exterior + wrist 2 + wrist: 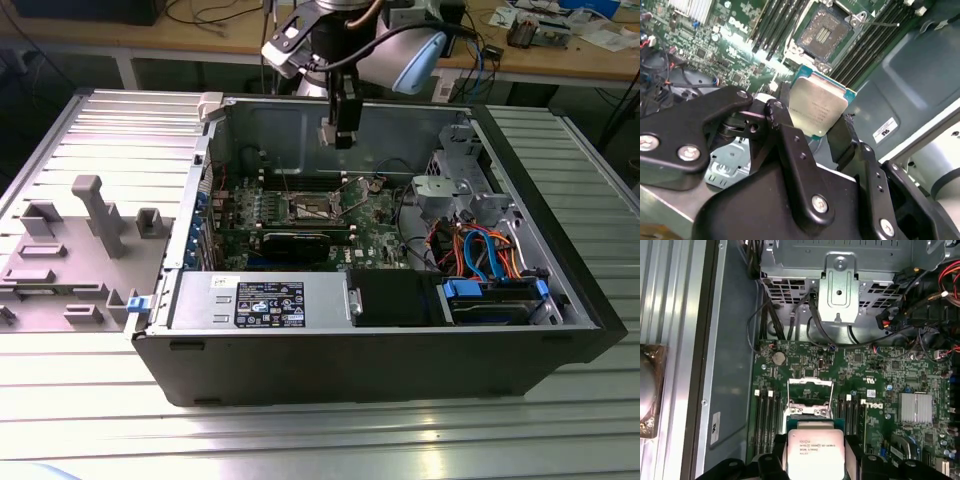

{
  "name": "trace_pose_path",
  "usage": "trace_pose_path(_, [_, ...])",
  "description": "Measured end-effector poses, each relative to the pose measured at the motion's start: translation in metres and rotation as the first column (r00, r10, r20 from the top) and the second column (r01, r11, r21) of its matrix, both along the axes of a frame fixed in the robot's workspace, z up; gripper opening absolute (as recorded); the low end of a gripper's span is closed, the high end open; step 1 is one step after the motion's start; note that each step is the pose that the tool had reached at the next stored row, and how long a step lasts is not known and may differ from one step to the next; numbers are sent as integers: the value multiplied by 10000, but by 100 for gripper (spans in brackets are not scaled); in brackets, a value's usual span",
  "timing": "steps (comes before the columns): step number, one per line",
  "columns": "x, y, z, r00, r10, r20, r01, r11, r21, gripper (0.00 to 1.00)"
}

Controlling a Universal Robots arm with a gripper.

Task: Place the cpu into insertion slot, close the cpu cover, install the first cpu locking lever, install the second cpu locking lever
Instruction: 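Place the cpu into insertion slot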

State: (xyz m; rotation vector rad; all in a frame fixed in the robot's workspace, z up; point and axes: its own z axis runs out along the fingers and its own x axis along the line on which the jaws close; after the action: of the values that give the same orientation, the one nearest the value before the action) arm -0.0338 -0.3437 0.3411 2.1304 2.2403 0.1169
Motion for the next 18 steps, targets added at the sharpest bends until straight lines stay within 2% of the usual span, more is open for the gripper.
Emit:
trace_pose_path(2, [-1,2,-42,9998,-211,0,211,9998,-4,54])
trace_pose_path(3, [-2,8,-86,9994,-356,1,356,9994,-3,54])
trace_pose_path(15, [-6,13,-333,9997,-241,-13,241,9997,-16,54])
trace_pose_path(18, [-21,16,-419,9999,-113,-17,113,9999,-12,54])
